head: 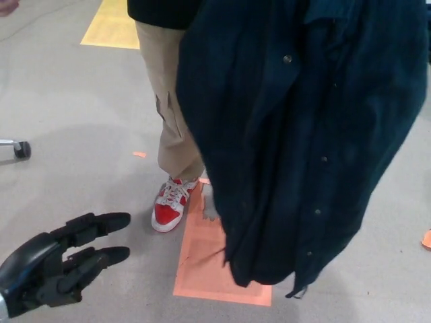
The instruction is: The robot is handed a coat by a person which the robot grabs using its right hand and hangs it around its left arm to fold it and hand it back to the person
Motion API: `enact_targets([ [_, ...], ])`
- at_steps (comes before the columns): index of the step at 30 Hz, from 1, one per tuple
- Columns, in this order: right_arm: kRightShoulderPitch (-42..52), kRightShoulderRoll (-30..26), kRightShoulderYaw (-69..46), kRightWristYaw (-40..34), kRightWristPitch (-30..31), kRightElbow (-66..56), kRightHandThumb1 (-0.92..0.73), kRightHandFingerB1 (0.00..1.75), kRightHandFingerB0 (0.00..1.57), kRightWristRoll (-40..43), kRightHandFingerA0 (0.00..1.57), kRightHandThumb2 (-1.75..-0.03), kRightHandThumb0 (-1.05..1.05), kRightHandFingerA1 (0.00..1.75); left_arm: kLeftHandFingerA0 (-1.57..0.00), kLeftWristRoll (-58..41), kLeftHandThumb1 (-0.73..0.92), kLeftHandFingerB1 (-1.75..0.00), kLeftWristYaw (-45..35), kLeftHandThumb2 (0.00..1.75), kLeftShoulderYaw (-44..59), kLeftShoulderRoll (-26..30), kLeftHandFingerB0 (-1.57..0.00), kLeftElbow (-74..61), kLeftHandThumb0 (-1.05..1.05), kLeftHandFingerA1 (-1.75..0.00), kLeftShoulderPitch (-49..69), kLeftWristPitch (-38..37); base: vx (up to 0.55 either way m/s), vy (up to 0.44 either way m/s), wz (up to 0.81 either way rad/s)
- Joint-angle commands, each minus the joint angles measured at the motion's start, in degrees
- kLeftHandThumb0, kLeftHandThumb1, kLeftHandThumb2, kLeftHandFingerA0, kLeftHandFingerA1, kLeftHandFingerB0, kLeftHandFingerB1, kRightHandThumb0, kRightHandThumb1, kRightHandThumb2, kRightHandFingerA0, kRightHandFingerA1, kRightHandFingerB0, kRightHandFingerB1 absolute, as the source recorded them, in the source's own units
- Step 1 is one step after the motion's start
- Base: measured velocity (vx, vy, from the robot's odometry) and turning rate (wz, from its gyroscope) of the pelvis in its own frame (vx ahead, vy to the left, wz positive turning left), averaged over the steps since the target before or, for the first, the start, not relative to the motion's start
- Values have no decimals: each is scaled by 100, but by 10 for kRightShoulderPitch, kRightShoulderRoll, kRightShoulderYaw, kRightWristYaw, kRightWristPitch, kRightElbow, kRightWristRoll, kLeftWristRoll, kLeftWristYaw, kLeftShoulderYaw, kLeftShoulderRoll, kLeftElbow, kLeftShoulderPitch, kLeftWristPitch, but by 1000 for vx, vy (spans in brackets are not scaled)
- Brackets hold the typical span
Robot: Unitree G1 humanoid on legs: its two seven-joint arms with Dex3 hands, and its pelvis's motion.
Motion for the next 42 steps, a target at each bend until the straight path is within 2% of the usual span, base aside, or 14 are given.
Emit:
enact_targets([
  [1,-9,-22,-1,-15,-27,0,-62,153,70,0,83,-56,-11,174,-23,-46,85,-31,-63,65,-14,26,-16,-72,-69,-35,29,44,0,0,0],
  [2,-15,-30,-1,-10,-28,2,-63,153,68,-1,81,-56,-11,174,-1,-51,55,-48,-76,110,-19,33,-1,-88,-36,-48,34,48,0,0,0],
  [6,-40,-51,-3,3,-13,9,-63,161,64,-1,83,-57,-6,175,0,-66,54,-48,-100,110,-38,57,0,-147,-36,-48,46,77,0,0,0],
  [7,-43,-53,-4,5,-11,10,-62,165,63,-1,83,-56,-4,175,-16,-67,87,-27,-104,66,-44,61,-11,-157,-72,-32,47,77,0,0,0],
  [8,-45,-54,-4,7,-9,11,-62,158,68,0,87,-56,-5,174,-14,-71,68,-39,-107,102,-49,64,0,-166,-76,-48,48,83,0,0,0],
  [24,-39,36,-10,-3,-10,10,-62,158,65,14,78,-55,-11,175,-3,-18,67,-36,-82,105,-215,6,-3,-188,-74,-42,-65,122,0,0,0],
  [28,-45,59,-17,7,-4,11,-59,122,82,20,89,-57,-14,147,-3,11,70,-36,-61,106,-262,-25,-3,-176,-73,-43,-98,127,0,0,0],
  [31,-49,74,-22,10,12,10,-59,130,76,22,83,-59,-13,158,-3,12,69,-36,-49,107,-280,-44,-3,-168,-72,-42,-119,155,0,0,0],
  [32,-48,80,-24,7,13,10,-61,109,74,23,83,-60,-15,141,-2,14,71,-35,-48,108,-287,-54,-2,-159,-71,-37,-128,155,0,0,0],
  [33,-46,87,-26,4,13,9,-63,53,70,23,97,-58,-20,80,-2,19,72,-36,-44,108,-295,-66,-2,-151,-70,-39,-139,155,0,0,0],
  [35,-43,95,-28,1,14,9,-63,53,70,22,97,-58,-20,80,-2,23,72,-36,-37,108,-304,-78,-2,-143,-70,-39,-151,157,0,0,0],
  [36,-43,100,-29,4,15,8,-61,140,63,23,78,-57,-13,157,-7,24,72,-34,-30,106,-308,-87,-2,-139,-78,-39,-156,165,0,0,0],
  [39,-37,114,-32,6,10,7,-64,161,57,26,74,-57,-12,175,-9,36,72,-35,-13,106,-322,-114,-3,-118,-80,-41,-179,173,0,0,0],
  [42,-29,127,-32,2,-9,4,-62,144,69,29,79,-56,-8,169,-10,49,74,-33,0,106,-330,-135,0,-95,-85,-37,-196,164,0,0,0],
])
